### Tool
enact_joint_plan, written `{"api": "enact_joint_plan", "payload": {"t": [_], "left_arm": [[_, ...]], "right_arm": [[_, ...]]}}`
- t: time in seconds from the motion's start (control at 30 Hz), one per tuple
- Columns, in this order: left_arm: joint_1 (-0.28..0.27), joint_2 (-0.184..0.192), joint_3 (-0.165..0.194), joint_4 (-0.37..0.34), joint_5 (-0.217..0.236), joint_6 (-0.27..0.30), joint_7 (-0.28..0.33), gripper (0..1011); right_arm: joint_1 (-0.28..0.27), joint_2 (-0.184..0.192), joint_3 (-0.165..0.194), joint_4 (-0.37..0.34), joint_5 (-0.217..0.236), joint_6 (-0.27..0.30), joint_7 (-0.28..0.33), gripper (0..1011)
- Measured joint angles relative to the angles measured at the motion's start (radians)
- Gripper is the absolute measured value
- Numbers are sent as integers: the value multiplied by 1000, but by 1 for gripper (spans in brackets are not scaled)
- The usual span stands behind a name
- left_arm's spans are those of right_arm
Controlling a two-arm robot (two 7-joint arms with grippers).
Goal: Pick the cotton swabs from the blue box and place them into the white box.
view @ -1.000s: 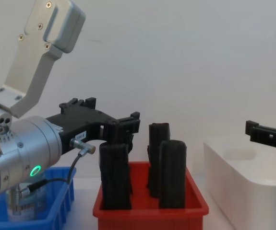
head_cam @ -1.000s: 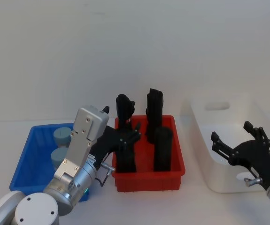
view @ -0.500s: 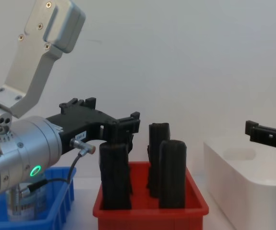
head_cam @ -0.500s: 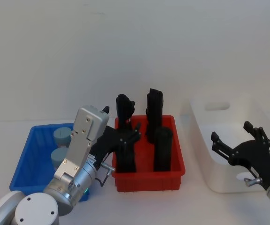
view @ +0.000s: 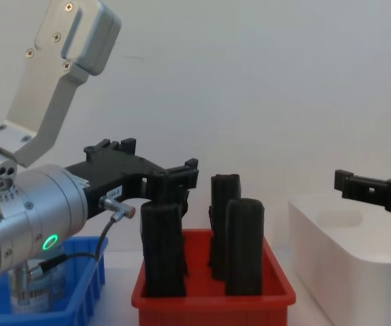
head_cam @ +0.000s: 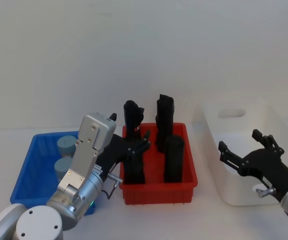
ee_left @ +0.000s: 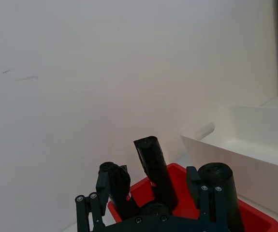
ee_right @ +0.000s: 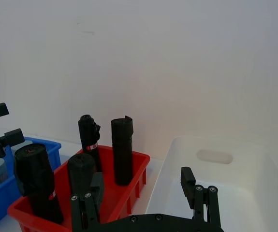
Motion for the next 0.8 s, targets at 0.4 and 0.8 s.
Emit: {"api": "enact_joint_plan", "payload": {"t": [0.4, 0.8], "left_arm": [[0, 0, 0, 0, 0, 0, 0, 1004], [0, 0, 0, 0, 0, 0, 0, 1004]], "right_arm": [[15, 14, 23, -21, 66, 97, 20, 1001], [30, 19, 34, -37, 113, 191, 35, 1002]]}}
